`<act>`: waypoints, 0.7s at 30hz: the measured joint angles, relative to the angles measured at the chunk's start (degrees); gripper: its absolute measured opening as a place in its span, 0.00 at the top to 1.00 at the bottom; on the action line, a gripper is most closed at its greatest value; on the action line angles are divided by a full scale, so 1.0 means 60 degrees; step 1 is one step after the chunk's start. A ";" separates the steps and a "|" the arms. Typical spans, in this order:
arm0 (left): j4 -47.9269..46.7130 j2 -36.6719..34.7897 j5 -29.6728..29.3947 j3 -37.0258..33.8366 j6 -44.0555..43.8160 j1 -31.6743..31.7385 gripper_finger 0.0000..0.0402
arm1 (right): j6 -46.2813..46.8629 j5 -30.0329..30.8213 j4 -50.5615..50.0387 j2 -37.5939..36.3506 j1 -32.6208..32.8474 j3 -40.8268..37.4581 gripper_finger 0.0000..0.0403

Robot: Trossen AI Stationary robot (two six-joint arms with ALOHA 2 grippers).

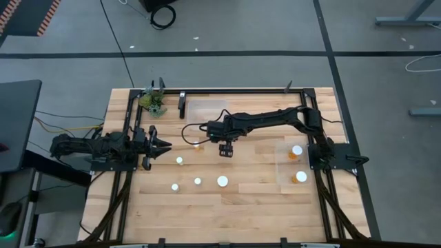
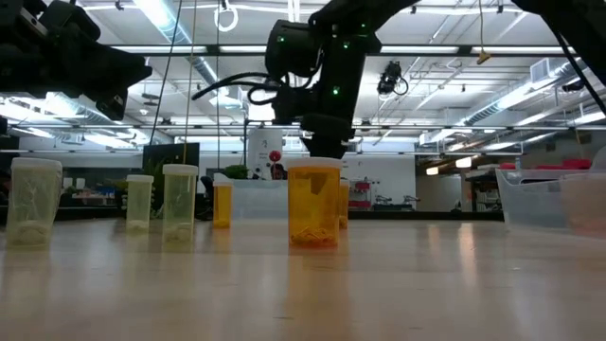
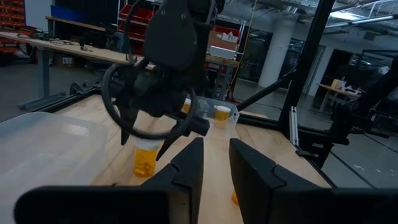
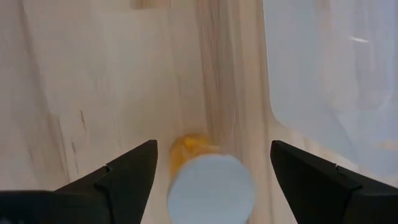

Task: Pick and place medicine bottles into bin by pill shape (circle, oval)
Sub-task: Put the large orange pill bottle into the bottom transparent bin

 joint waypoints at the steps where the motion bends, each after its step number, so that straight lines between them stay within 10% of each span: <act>1: 0.0003 0.0000 0.0000 0.0000 -0.0007 -0.0003 0.79 | 0.0000 -0.0014 -0.0066 0.0000 -0.0014 -0.0050 0.21; 21: 0.0000 0.0000 0.0002 -0.0002 -0.0003 -0.0001 0.78 | 0.0361 -0.0054 0.0008 -0.0004 -0.0072 -0.0516 0.46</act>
